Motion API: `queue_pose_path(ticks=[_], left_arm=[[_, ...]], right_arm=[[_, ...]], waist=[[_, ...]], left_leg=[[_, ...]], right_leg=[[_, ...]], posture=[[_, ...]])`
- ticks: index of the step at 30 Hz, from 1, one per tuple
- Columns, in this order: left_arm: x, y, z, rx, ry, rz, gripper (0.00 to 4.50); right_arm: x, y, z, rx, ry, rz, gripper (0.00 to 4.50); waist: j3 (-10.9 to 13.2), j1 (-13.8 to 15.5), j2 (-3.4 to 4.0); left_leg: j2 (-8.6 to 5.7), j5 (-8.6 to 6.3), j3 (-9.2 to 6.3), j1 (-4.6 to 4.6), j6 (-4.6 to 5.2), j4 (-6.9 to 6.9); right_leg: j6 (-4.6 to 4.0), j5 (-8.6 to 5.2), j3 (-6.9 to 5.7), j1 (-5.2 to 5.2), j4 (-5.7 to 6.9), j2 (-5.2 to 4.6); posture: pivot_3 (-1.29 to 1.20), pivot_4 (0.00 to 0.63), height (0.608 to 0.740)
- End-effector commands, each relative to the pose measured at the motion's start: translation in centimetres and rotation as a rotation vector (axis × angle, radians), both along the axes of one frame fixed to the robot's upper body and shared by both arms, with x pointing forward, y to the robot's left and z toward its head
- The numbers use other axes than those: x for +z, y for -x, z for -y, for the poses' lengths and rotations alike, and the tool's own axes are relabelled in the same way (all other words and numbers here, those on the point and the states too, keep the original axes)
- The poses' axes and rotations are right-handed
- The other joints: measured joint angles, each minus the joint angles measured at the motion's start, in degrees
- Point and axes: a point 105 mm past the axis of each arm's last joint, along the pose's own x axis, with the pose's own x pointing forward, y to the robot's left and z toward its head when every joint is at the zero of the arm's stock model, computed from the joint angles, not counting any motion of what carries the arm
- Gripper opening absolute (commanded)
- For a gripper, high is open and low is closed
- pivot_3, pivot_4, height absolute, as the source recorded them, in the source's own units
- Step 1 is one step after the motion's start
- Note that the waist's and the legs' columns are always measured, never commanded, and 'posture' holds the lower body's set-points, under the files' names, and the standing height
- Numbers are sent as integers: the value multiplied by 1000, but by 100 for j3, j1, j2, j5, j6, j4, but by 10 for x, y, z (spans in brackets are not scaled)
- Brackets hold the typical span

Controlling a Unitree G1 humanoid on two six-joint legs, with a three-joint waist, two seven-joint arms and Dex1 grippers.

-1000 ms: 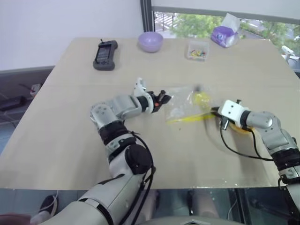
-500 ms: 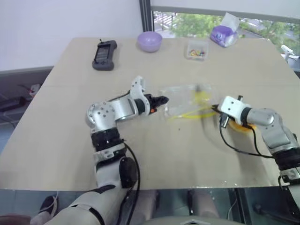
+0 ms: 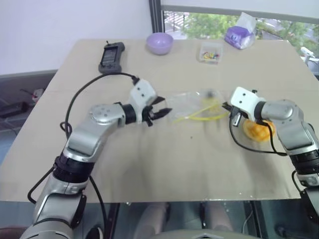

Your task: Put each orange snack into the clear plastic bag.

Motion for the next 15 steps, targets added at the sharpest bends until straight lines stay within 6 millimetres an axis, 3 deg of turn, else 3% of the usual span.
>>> queue_pose_path(ticks=[1, 5, 15], left_arm=[[0, 13, 13, -112, -73, 87, 2403], [-10, 13, 16, -132, -117, 95, 2403], [-24, -14, 12, -68, -274, 258, 2403]], right_arm=[[23, -1, -12, 12, -12, 57, 0], [31, -3, -16, 6, -29, 69, 0], [39, 0, -24, 31, -36, 62, 0]], waist=[[1, -4, 1], [6, -28, 9], [7, -21, 10]], left_leg=[[0, 0, 0, -1, 0, 0], [1, 0, 1, 0, 2, 1], [-4, 0, 2, -1, 2, 2]], right_leg=[[0, 0, 0, -2, 2, 1], [1, 0, 1, -4, 9, 6], [1, 0, 0, -5, 10, 8]], posture=[[0, 150, 740], [0, 150, 740], [0, 150, 740]])
